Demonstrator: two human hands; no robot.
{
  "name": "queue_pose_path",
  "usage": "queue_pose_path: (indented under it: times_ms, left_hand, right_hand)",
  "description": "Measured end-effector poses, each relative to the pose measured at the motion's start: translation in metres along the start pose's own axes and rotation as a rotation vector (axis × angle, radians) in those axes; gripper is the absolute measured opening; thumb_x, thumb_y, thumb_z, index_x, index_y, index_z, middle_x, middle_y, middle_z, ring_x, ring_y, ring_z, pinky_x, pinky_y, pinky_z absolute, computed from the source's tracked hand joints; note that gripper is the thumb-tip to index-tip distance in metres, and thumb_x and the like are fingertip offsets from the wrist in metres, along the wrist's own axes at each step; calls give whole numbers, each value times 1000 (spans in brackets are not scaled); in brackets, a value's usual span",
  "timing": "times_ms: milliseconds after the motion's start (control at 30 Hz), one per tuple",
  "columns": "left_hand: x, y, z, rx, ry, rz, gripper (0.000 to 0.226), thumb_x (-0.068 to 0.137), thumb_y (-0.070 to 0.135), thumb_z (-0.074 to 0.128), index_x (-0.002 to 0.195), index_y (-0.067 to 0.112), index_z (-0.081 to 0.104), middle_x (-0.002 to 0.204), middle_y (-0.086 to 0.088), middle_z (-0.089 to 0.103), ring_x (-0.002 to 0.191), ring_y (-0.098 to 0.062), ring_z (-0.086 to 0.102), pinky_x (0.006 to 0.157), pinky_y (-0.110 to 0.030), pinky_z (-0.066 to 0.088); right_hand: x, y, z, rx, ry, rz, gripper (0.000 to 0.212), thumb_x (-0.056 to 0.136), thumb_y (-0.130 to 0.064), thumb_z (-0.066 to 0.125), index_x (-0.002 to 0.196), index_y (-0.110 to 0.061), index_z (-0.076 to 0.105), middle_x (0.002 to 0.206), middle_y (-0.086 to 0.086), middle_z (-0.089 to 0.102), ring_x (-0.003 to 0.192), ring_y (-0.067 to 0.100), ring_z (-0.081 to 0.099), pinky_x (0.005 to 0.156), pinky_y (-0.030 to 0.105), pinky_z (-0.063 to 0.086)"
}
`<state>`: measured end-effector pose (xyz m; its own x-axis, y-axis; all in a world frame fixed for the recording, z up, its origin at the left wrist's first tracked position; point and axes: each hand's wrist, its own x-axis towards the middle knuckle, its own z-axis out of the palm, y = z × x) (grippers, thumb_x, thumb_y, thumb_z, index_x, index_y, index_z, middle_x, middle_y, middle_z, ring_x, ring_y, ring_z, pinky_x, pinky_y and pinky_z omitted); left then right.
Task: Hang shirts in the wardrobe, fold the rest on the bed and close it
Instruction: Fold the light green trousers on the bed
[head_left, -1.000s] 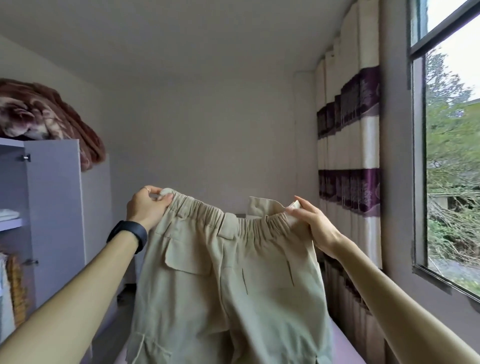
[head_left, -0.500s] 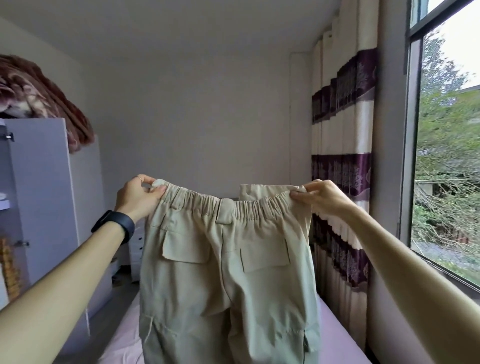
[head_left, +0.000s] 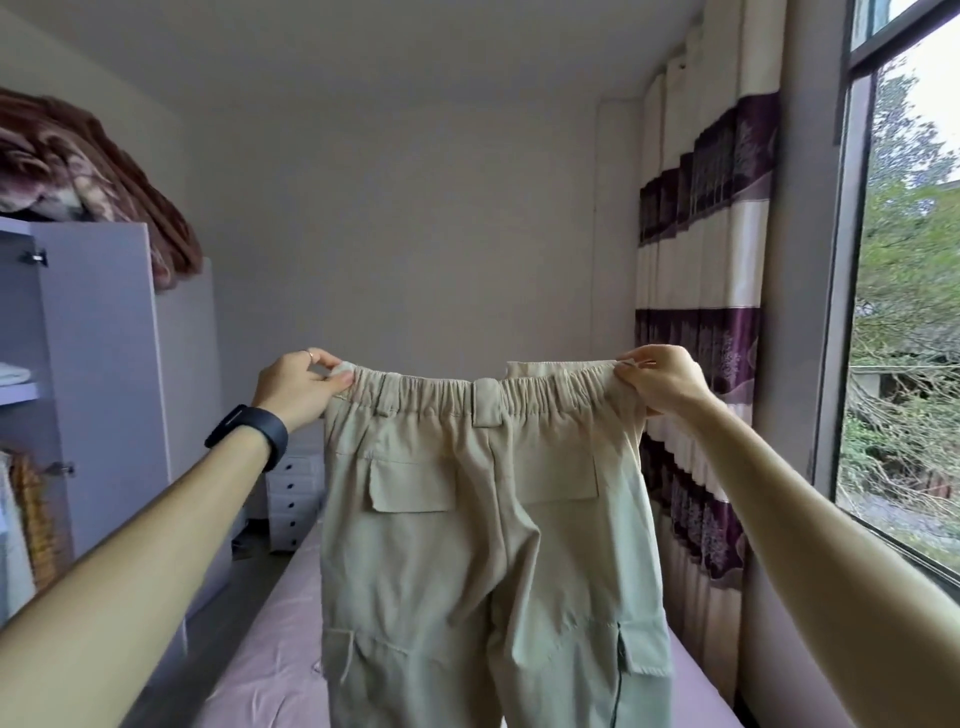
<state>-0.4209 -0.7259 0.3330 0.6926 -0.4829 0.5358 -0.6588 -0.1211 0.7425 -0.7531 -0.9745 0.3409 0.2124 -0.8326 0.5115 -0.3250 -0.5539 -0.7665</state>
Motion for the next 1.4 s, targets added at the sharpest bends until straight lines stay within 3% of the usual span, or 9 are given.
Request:
queue_pose_path:
  times_ms: [67, 167, 300, 467, 567, 767, 900, 1267, 1400]
  left_hand:
    - [0, 9, 14, -143, 15, -77, 13, 82, 31, 79, 85, 23, 69, 89, -2, 73, 93, -24, 69, 86, -43, 59]
    - [3, 27, 38, -258, 11, -158, 18, 71, 27, 86, 81, 21, 73, 87, -2, 74, 89, -22, 71, 81, -44, 62]
    - [6, 46, 66, -292, -4, -181, 24, 59, 35, 88, 76, 25, 74, 79, 4, 75, 80, -19, 72, 70, -39, 63]
    - [9, 59, 84, -96, 83, -80, 23, 61, 47, 80, 70, 27, 70, 74, 12, 69, 79, -21, 67, 69, -24, 52]
    - [14, 39, 73, -88, 96, -166, 20, 62, 39, 79, 71, 23, 69, 78, 5, 72, 73, -22, 70, 69, -27, 58]
    - [4, 1, 61, -498, 58, -384, 16, 60, 8, 81, 71, 12, 70, 81, -11, 75, 82, -28, 74, 71, -46, 63]
    - [-17, 44, 107, -648, -139, -305, 23, 69, 6, 85, 81, 12, 67, 78, -8, 73, 74, -21, 71, 51, -29, 58]
    - [-47, 17, 119, -541, -424, -36, 45, 75, 11, 86, 116, 11, 68, 102, -4, 76, 99, -15, 72, 90, -30, 56]
    - [-49, 8, 120, -224, -303, 110, 31, 76, 18, 84, 102, 22, 68, 89, 6, 74, 86, -7, 70, 81, -20, 55]
  right_hand:
    - [-3, -8, 15, -115, 138, 43, 12, 85, -29, 71, 82, -18, 75, 84, 3, 73, 85, 25, 67, 71, 33, 57]
    - [-10, -34, 43, -105, 196, 46, 14, 73, -22, 62, 69, -9, 59, 69, 5, 61, 72, 32, 58, 51, 25, 37]
    - [-19, -69, 75, -51, 229, -38, 16, 81, -22, 55, 90, -9, 57, 82, 9, 61, 80, 33, 56, 69, 30, 43]
    - [-41, -85, 103, -29, 182, -159, 14, 71, -23, 61, 71, -11, 67, 64, 1, 68, 68, 29, 61, 54, 25, 40]
    - [-41, -62, 97, -25, 189, -73, 10, 76, -28, 64, 81, -21, 69, 77, -4, 70, 80, 22, 57, 74, 29, 46]
    - [-42, -18, 80, 13, 194, 138, 18, 77, -27, 70, 62, -19, 63, 66, -5, 62, 83, 26, 66, 70, 24, 42]
    - [-61, -48, 123, 82, 87, 26, 18, 70, -33, 70, 56, -21, 66, 51, -7, 62, 63, 13, 63, 56, 21, 43]
    - [-84, -35, 142, 784, -259, 220, 12, 93, -5, 68, 99, 5, 73, 99, 24, 74, 92, 33, 74, 76, 34, 63]
    - [-88, -25, 136, 827, -466, 187, 19, 97, 2, 56, 108, 4, 71, 102, 22, 75, 97, 32, 74, 79, 31, 61]
